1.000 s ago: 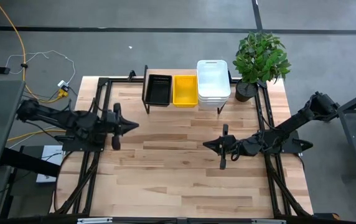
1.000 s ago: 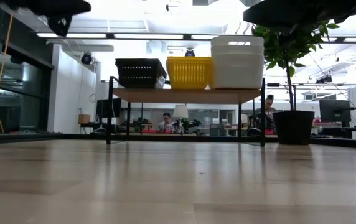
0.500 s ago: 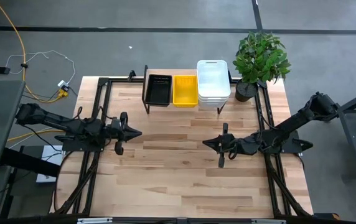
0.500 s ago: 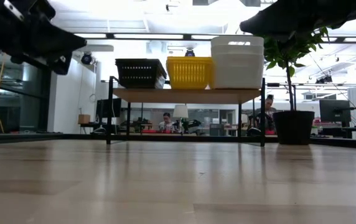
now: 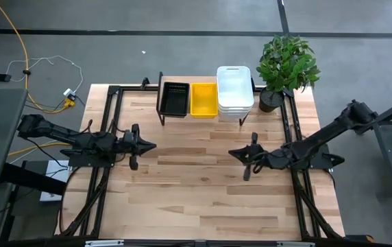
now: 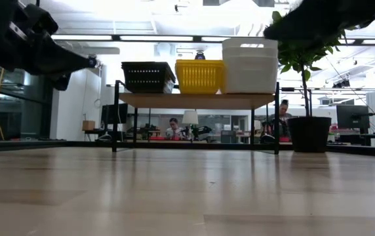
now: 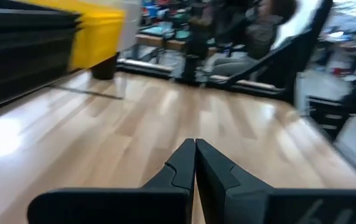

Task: Stack baskets on shelf by color
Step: Return to Home Position

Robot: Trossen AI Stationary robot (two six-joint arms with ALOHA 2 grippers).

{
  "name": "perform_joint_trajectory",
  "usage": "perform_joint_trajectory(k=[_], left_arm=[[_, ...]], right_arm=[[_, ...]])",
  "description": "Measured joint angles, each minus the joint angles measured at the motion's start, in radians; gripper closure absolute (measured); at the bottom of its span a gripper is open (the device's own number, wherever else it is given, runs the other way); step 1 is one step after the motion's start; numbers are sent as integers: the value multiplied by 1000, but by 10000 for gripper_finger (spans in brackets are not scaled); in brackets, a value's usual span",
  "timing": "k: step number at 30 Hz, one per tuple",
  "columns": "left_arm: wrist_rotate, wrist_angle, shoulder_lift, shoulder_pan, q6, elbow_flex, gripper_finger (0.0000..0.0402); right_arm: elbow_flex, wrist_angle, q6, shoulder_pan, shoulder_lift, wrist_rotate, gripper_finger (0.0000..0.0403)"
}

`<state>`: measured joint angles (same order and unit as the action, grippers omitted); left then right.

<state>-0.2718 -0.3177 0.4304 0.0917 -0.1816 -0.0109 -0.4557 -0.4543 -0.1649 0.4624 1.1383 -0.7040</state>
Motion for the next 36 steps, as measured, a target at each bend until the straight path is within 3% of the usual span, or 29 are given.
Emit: perform_joint_trajectory(k=[6,11,17,20,25,29,36], left_arm=[[-61,58,1,0,-60,0,401],[-50,68,1,0,-101,0,401],[-50,68,1,0,-103,0,401],[-50,68,1,0,-103,0,401],[-50,68,1,0,-104,0,401],[-50,68,1,0,-104,0,401],[-50,68,1,0,-104,-1,401]], right_arm=[[6,325,-140,36,-278,10,402],[136,243,-73,61,-448,58,402],[341,11,61,19,-627,320,402],[378,44,91,-32,-751,346,402],[373,243,77,-118,-961,437,402],[374,373,45,-150,-1092,442,402],[446,334,110,-146,-1127,426,402]])
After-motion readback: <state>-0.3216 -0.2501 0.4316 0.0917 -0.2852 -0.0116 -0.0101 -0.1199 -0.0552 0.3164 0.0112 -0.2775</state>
